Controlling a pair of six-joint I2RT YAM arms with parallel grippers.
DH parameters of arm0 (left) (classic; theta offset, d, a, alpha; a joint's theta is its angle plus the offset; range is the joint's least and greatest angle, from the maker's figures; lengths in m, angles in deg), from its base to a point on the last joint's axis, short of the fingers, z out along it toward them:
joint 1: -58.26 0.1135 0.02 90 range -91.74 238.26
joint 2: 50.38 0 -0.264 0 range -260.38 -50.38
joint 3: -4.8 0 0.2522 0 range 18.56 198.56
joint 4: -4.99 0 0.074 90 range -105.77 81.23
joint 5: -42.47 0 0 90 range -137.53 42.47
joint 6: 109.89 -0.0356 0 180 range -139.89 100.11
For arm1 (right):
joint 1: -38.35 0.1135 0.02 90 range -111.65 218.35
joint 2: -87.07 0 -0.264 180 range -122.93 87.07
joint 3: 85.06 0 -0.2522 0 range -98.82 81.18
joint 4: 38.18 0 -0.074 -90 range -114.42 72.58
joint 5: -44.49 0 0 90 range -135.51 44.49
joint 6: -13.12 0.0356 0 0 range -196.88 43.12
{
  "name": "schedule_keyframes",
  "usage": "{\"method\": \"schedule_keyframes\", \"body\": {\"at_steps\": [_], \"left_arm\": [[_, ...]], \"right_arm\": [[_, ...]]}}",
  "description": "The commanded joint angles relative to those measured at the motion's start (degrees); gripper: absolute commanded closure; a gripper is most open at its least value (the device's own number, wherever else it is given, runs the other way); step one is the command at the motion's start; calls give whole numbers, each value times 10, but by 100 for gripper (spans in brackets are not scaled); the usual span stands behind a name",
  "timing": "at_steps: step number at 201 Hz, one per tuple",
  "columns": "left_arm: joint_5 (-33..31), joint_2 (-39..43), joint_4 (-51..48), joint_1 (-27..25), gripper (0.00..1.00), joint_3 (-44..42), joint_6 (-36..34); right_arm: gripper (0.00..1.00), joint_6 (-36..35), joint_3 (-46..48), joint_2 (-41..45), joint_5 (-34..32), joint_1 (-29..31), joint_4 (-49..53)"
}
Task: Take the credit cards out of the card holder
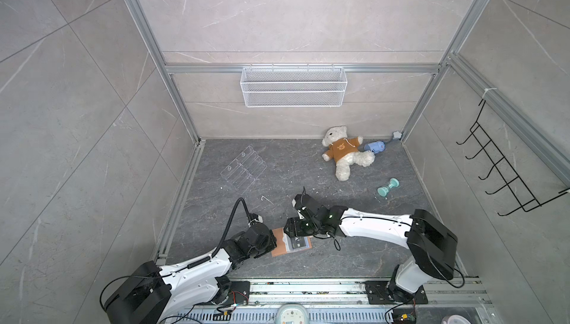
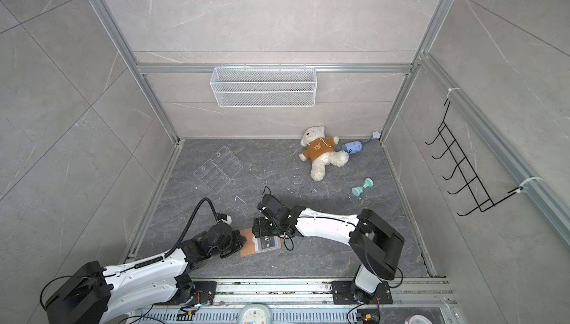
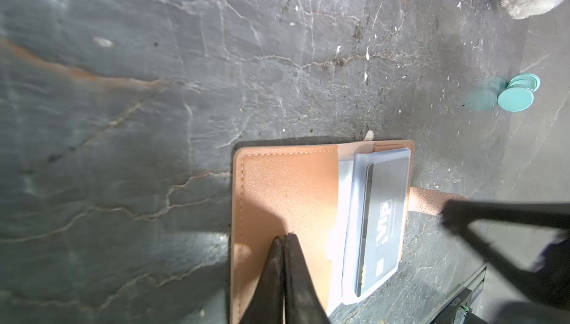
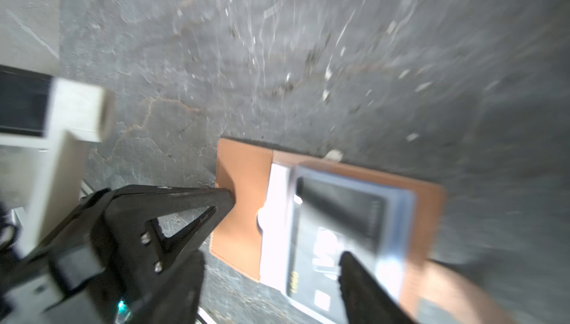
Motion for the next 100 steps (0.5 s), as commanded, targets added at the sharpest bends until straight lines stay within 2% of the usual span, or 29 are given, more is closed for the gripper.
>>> {"method": "schedule_keyframes", "body": {"at_steps": [1,28,36,100], "left_arm": [[-6,5,-17,-1,93,-4,-3],[-6,1,-15,-1,94,-3,-8],[-5,-1,-15,-1,94,-2,-9],[-4,-3,-14,-1,94,-4,-11]], "right_arm": [[14,-23,20,45,-33,-18,44],[7,-30,36,78,-36,-36,55],[1,-32,39,83,-33,-39,57],[1,-20,56,66,3,-40,27]]}}
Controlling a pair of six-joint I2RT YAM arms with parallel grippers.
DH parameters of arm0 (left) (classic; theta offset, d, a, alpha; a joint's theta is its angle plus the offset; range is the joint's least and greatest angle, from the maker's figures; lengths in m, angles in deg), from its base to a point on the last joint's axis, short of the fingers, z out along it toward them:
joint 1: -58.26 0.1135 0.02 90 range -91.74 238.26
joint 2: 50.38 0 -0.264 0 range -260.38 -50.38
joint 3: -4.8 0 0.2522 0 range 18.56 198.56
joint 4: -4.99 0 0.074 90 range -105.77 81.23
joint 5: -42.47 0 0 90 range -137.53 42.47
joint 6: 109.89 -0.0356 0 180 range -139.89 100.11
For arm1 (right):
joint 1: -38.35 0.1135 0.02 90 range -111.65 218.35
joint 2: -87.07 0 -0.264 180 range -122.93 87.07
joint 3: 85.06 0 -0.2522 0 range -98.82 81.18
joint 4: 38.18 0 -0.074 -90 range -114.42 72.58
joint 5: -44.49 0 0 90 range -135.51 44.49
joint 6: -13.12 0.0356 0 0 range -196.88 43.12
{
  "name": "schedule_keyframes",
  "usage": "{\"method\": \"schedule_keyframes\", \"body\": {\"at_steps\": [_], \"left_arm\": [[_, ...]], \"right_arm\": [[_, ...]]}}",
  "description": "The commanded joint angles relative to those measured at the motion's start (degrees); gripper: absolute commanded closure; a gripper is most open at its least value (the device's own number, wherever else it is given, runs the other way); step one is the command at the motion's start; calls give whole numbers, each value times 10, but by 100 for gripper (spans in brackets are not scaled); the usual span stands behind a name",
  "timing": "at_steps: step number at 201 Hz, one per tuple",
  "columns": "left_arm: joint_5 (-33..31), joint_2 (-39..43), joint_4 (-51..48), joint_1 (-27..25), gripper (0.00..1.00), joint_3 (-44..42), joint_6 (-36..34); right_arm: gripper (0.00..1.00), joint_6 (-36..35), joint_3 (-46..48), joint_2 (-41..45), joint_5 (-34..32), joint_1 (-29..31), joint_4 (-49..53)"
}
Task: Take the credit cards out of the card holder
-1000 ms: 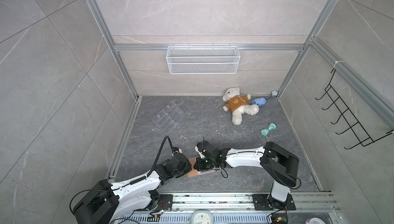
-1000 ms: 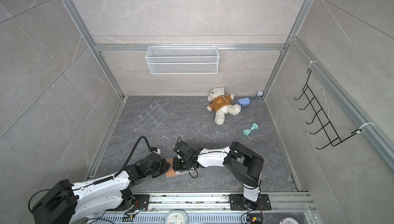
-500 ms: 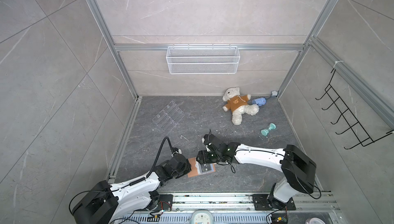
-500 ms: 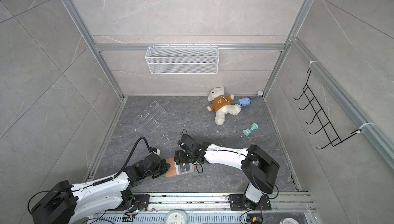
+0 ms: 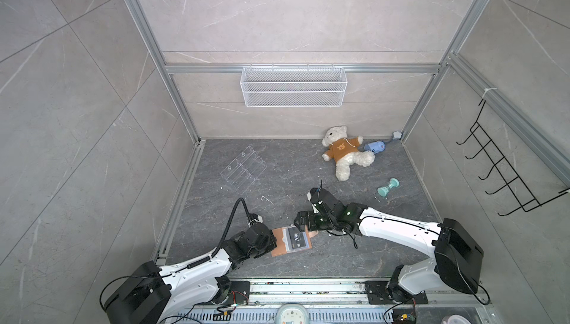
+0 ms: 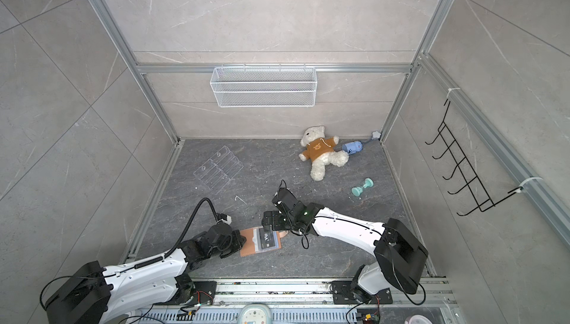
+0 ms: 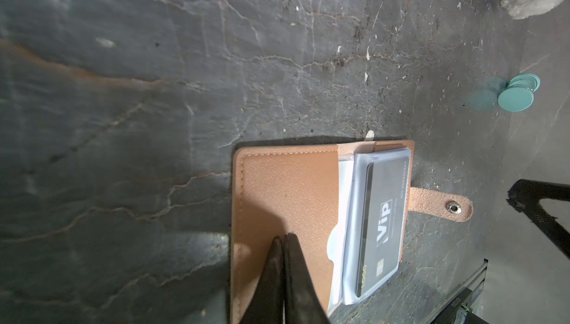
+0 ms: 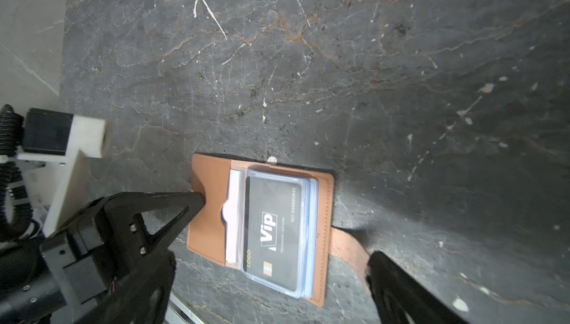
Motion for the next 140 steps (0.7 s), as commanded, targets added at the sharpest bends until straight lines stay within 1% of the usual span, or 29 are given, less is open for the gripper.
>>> {"method": "schedule_keyframes", "body": {"at_steps": [1,70,140], "left_arm": [[-4,-1,-14,-1,94,-4,-11],[-3,1,-15,-1,95,-4,-13],[-3,2,-14,-1,97,-8,-13]], "right_arm": [[1,2,10,-10,18,0,-8],[4,25,28,-41,74,1,-75],[6,36,20,-88,83,18,-93]]}}
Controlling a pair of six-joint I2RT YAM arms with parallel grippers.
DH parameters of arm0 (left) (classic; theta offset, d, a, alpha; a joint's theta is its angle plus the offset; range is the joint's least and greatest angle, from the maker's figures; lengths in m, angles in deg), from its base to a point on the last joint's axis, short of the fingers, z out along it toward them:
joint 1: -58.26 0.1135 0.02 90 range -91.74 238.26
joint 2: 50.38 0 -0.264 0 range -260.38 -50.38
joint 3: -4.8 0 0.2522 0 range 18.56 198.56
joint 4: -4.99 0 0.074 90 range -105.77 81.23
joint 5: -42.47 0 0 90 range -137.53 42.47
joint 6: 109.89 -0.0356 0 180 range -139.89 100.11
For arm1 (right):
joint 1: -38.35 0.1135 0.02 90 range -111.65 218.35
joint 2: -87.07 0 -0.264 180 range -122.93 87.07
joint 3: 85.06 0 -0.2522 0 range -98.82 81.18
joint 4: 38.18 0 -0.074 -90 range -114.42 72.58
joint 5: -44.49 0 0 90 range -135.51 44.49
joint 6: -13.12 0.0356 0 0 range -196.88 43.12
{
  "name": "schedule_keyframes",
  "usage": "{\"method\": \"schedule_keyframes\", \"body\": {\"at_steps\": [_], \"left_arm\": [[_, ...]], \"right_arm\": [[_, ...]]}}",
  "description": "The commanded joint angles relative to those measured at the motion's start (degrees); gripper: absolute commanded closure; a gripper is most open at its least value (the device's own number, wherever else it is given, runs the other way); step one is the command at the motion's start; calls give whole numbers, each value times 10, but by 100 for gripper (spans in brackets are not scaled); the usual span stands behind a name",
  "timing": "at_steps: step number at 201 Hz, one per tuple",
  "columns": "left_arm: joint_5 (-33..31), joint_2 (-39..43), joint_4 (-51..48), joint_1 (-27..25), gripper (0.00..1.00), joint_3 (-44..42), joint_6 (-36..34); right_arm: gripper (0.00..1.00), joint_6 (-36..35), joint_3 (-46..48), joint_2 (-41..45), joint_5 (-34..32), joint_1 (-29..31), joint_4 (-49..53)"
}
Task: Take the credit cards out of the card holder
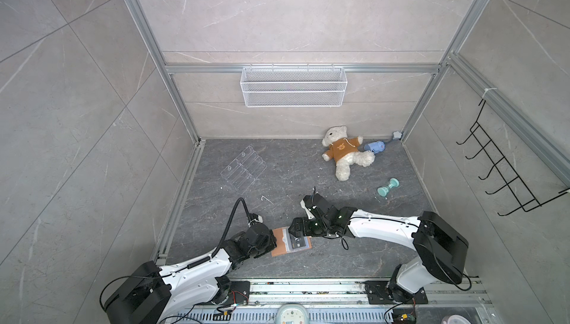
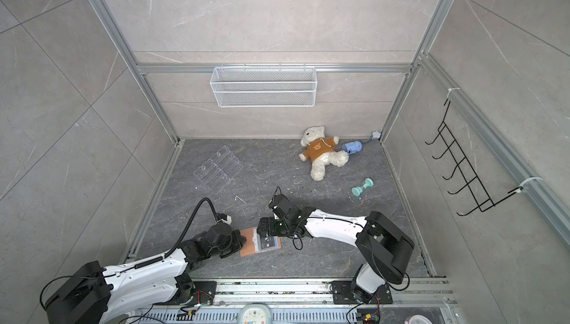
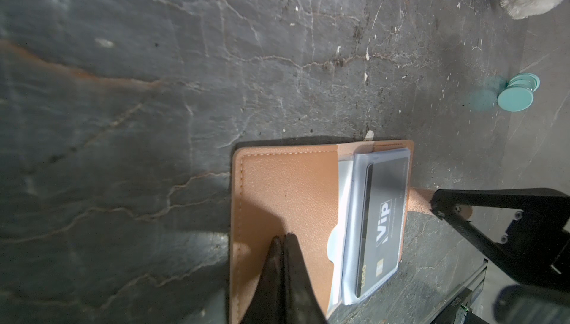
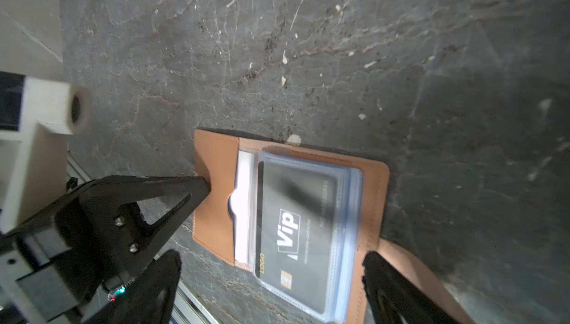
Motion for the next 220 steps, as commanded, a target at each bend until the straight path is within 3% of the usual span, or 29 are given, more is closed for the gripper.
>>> {"method": "schedule_keyframes", "body": {"at_steps": [1,108,220], "left_arm": [[-4,2,-14,-1,97,-8,-12],[-1,5,-11,-1,99,-13,-11],[5,-4,0,-5,100,-22,-9]], "right_arm": [[6,9,-2,-18,6,5,-12],[9,22,22,-37,6,7,-30],[10,55,50,-27,63,11,-115]]}}
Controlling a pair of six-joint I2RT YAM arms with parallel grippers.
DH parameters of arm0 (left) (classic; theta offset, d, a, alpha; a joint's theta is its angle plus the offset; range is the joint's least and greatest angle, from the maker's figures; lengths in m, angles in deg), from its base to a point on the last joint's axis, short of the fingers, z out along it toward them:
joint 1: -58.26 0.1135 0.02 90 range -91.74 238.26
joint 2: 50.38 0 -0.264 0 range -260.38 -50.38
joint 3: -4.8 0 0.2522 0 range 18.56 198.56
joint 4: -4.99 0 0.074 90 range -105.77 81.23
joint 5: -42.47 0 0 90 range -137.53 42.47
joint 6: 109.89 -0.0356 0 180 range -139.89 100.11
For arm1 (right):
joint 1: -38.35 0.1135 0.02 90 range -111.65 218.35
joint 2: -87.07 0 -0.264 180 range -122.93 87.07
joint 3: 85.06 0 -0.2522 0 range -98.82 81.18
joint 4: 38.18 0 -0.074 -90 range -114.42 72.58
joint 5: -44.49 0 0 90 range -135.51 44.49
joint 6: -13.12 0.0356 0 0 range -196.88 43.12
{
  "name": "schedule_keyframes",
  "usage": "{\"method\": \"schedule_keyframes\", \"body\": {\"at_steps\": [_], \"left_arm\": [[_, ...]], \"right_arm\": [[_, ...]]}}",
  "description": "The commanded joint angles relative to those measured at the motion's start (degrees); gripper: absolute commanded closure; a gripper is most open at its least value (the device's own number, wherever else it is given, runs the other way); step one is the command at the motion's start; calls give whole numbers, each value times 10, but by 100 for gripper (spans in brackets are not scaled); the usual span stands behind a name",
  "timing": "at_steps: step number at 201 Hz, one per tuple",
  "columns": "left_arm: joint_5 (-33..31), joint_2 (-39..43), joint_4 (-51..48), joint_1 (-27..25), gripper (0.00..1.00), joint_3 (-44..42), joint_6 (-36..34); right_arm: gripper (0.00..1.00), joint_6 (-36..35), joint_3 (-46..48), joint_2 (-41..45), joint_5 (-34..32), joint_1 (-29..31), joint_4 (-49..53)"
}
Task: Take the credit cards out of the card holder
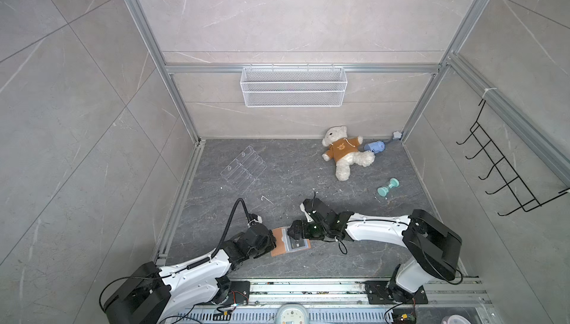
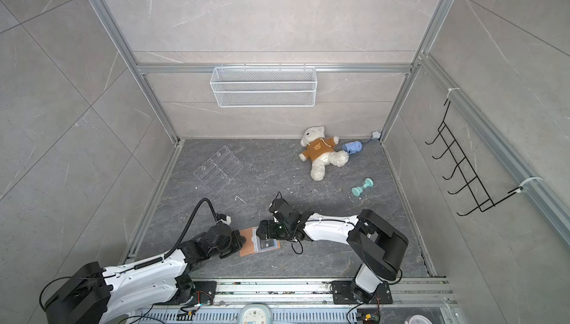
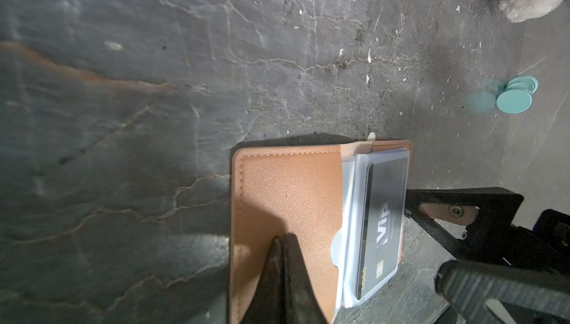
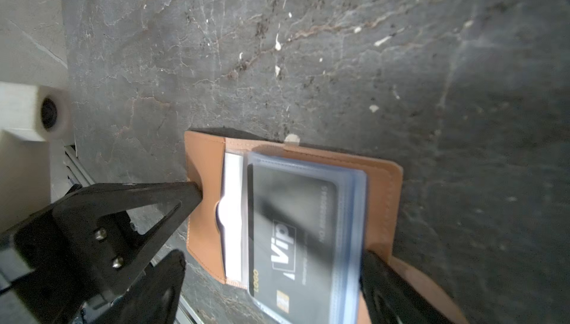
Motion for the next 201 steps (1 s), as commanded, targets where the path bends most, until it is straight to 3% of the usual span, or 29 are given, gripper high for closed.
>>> {"method": "schedule_keyframes", "body": {"at_steps": [1,139,201], "left_arm": [[5,-8,-11,-4,100,-13,-8],[3,-16,-9,-10,100,-8,-9],[1,-16,-8,-11,100,-9,-10]], "right_arm": [[10,15,9,-7,48,8,-23],[11,18,-3,15,61,5,-35],[11,6,-7,18,12,-3,49]]}}
